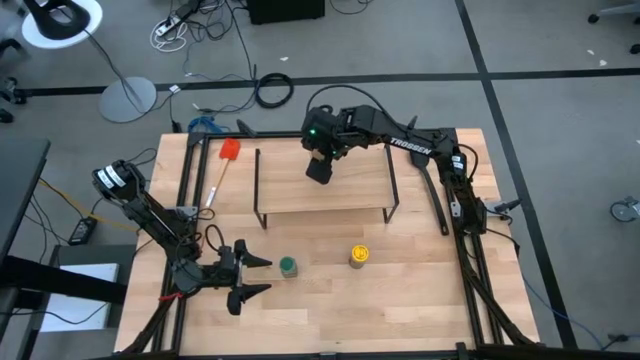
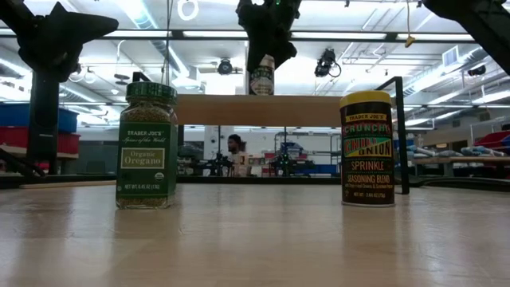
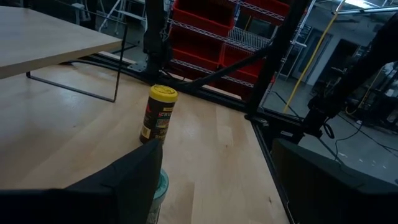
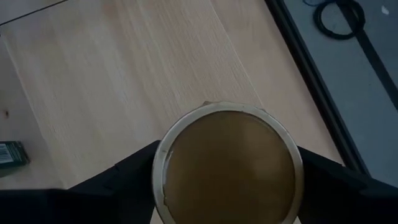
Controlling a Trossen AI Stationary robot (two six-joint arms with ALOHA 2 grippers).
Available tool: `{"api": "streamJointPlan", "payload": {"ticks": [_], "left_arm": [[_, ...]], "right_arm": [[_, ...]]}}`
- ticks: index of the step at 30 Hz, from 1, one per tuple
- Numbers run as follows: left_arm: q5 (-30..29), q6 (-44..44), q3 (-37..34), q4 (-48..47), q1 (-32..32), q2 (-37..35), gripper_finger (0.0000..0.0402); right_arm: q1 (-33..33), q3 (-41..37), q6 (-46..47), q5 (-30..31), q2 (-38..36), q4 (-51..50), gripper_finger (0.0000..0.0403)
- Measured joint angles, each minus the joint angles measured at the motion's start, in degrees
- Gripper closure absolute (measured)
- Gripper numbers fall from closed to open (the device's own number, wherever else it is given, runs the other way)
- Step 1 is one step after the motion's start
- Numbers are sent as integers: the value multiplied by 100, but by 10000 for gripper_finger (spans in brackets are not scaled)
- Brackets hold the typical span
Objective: Shelf spices
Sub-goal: Put the brown seasoning bottle on the shelf
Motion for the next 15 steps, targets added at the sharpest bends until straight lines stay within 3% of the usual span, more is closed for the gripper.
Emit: {"api": "streamJointPlan", "payload": {"ticks": [15], "left_arm": [[112, 1, 0, -39, 0, 0, 94]], "right_arm": [[17, 4, -49, 0, -36, 55, 75]]}}
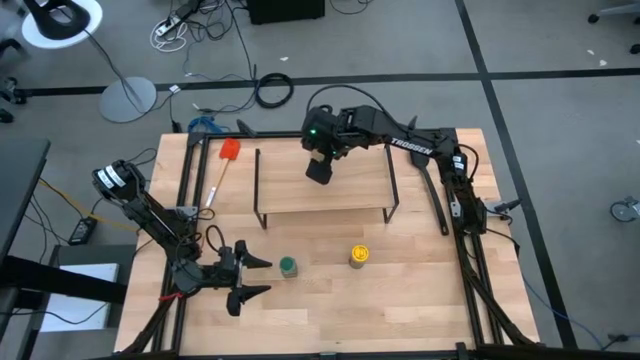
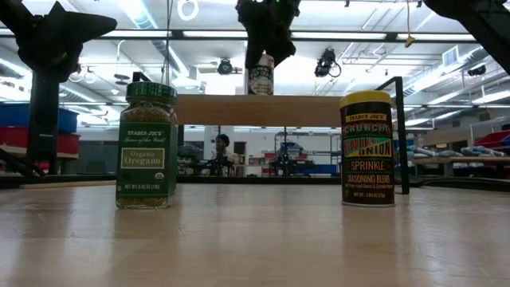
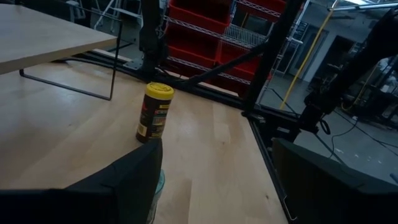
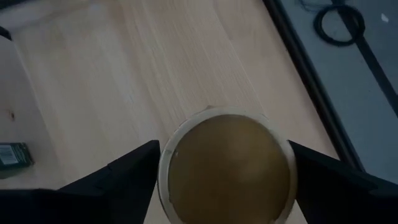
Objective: Shelf spices
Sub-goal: Put the brown seasoning bottle on the shelf, then put the yellow seasoning bottle on the shelf
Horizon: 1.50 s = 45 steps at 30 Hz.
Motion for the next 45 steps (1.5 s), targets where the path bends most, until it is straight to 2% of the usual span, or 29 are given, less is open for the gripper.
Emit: {"api": "streamJointPlan", "payload": {"ticks": [6, 15, 23, 27, 31, 33, 39, 45], "left_arm": [[3, 0, 0, -97, -1, 0, 94], [2, -1, 0, -119, 0, 0, 94], [2, -3, 0, -118, 0, 0, 94], [2, -4, 0, -113, -2, 0, 94], [2, -6, 0, -89, -1, 0, 94], [2, -9, 0, -66, -1, 0, 94], [10, -39, 0, -1, -1, 0, 94], [95, -41, 0, 65, -2, 0, 94]], "right_arm": [[13, 89, -61, 2, -202, 223, 75], [215, 92, -167, 52, -886, -41, 76], [1219, 94, 59, 177, -1521, -1171, 76], [1970, 89, 698, 172, -1527, -1619, 76], [2718, -252, 1081, 164, -1403, -1541, 76], [3029, -478, 1189, 397, -1280, -1542, 76], [3663, -1231, 1312, 1613, -881, -1587, 85], [3875, -1436, 1603, 1934, -507, -1583, 107]]}}
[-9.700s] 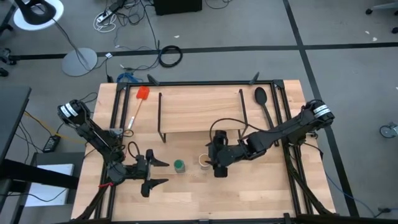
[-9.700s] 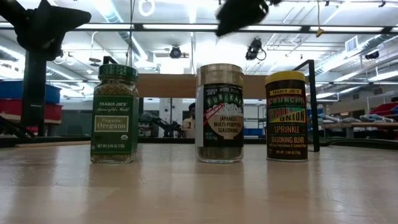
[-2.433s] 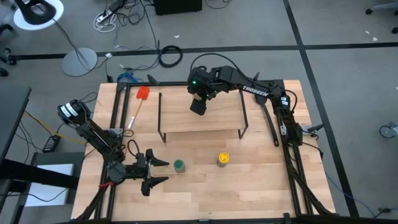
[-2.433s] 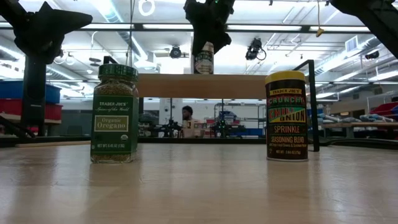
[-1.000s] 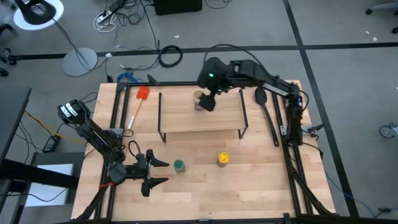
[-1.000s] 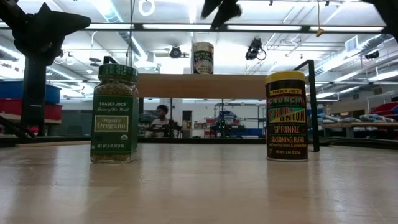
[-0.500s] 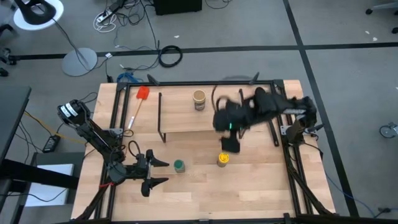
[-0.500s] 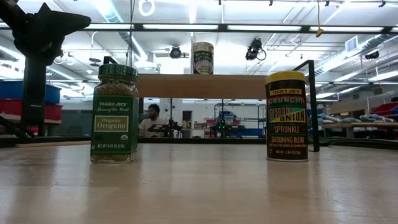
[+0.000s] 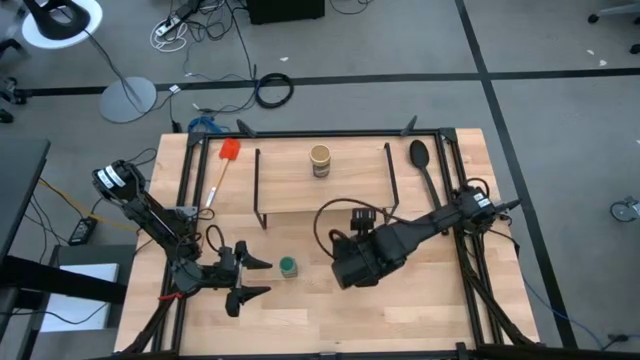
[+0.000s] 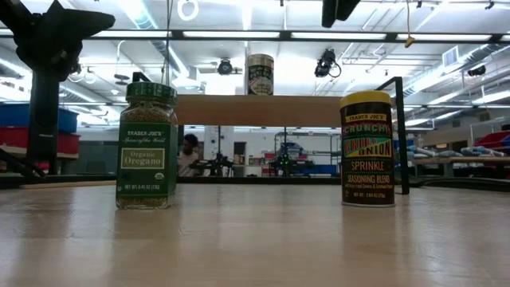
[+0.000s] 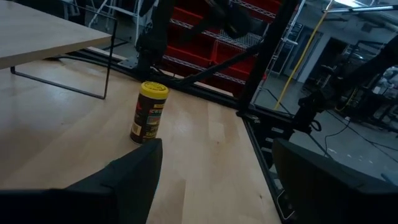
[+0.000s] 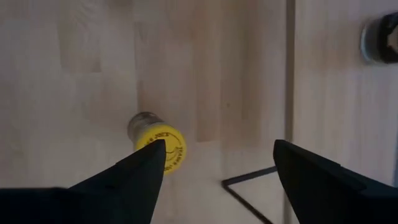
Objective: Shelf spices
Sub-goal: Put the yellow seasoning bottle on the shelf
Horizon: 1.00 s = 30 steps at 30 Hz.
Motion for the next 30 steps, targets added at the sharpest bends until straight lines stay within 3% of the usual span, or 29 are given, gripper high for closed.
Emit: {"api": "streamJointPlan", "payload": {"ticks": [7, 13, 24, 30], "left_arm": [[1, -3, 0, 7, 2, 0, 94], [5, -7, 0, 27, 0, 0, 94], [60, -9, 0, 31, 2, 0, 94], [60, -9, 0, 28, 0, 0, 94]], "right_arm": [[-147, 0, 454, -468, 23, -4, 105], [-203, -92, 444, -836, 23, -2, 75], [-380, -1102, 513, -1533, 23, 9, 47], [-408, -1593, 342, -1873, 29, 702, 47]]}}
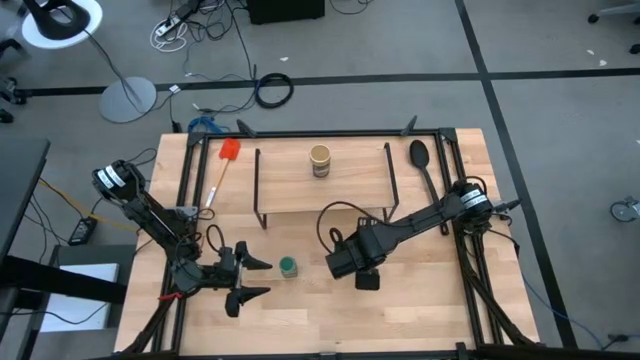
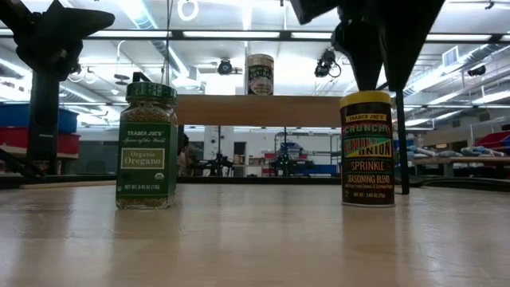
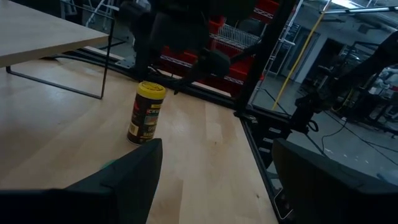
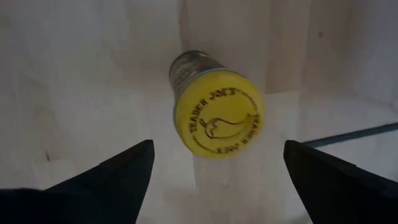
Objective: Shelf spices
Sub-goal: Put the yellow seasoning bottle on the shelf
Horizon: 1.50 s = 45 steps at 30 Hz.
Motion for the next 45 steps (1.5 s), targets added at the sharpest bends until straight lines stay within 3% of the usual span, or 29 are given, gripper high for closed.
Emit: {"api": "streamJointPlan", "payload": {"ticks": [17, 22, 26, 28, 33, 37, 42, 45], "left_arm": [[-2, 2, 0, 0, 0, 0, 94], [-4, 2, 0, -6, 2, 0, 94], [-3, 2, 0, -29, 1, 0, 94], [-4, 2, -2, -34, 0, 0, 94], [-4, 2, 0, -35, 1, 0, 94], [-4, 3, 0, -37, 1, 0, 94], [-4, 2, 0, -42, 2, 0, 94], [-7, 3, 0, -42, 0, 0, 94]], "right_arm": [[-303, -856, -298, -357, 0, 1200, 65], [-321, -995, -344, -581, 0, 1396, 116], [-321, -961, -358, -741, 0, 1378, 187], [-321, -870, -372, -832, 0, 1307, 188], [-323, -375, -573, -1099, 0, 1114, 188], [-370, 462, -705, -1145, 0, 452, 188], [-491, 2003, -805, -603, 0, -729, 188], [-662, 2720, -1018, -373, -98, -653, 188]]}}
